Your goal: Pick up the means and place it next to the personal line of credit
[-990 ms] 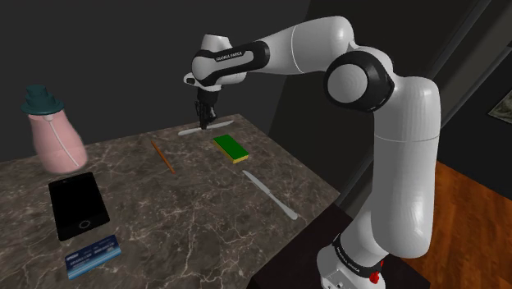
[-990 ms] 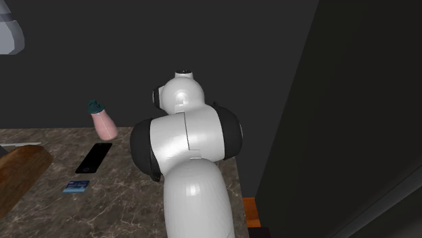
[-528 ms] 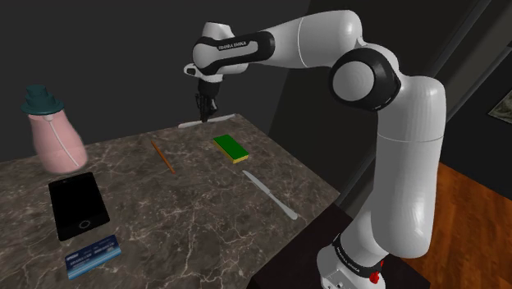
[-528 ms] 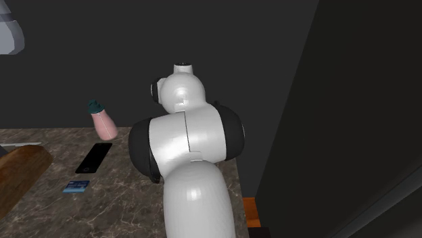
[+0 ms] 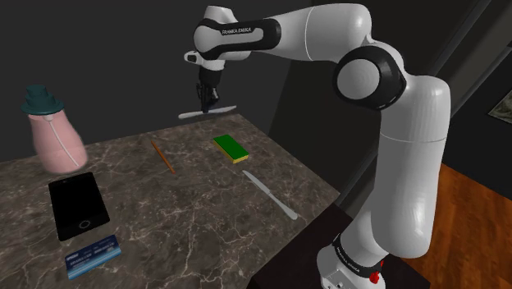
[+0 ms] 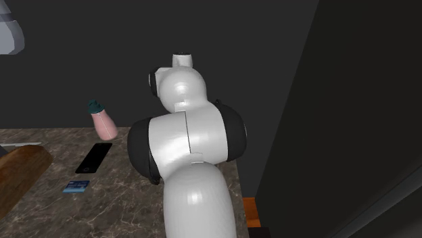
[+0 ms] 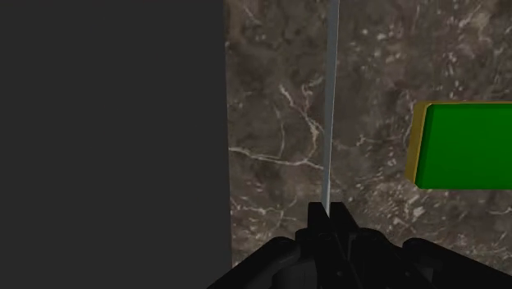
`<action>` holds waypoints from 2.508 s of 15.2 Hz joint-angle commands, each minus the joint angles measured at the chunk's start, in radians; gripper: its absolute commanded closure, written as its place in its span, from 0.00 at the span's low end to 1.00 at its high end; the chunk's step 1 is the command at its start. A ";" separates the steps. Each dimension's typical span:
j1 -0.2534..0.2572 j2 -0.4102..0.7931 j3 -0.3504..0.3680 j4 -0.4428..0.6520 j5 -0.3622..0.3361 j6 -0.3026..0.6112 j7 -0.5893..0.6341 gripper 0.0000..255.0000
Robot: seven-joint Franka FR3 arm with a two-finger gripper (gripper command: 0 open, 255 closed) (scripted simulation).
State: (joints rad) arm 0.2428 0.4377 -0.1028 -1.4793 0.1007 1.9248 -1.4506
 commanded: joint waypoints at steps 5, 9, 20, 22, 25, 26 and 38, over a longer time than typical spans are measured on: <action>0.031 -0.034 0.009 0.004 -0.009 -0.036 0.045 1.00; 0.091 -0.073 0.032 -0.051 -0.022 -0.015 0.127 1.00; 0.250 -0.103 0.104 -0.088 -0.054 0.004 0.363 1.00; 0.279 -0.097 0.117 -0.077 -0.060 0.002 0.406 1.00; 0.323 -0.080 0.136 -0.051 -0.069 -0.005 0.470 1.00; 0.337 -0.072 0.142 -0.039 -0.072 -0.008 0.492 1.00; 0.520 0.100 0.200 0.231 -0.119 -0.100 0.734 1.00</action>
State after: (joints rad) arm 0.7461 0.5223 0.0928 -1.2755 -0.0140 1.8363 -0.7385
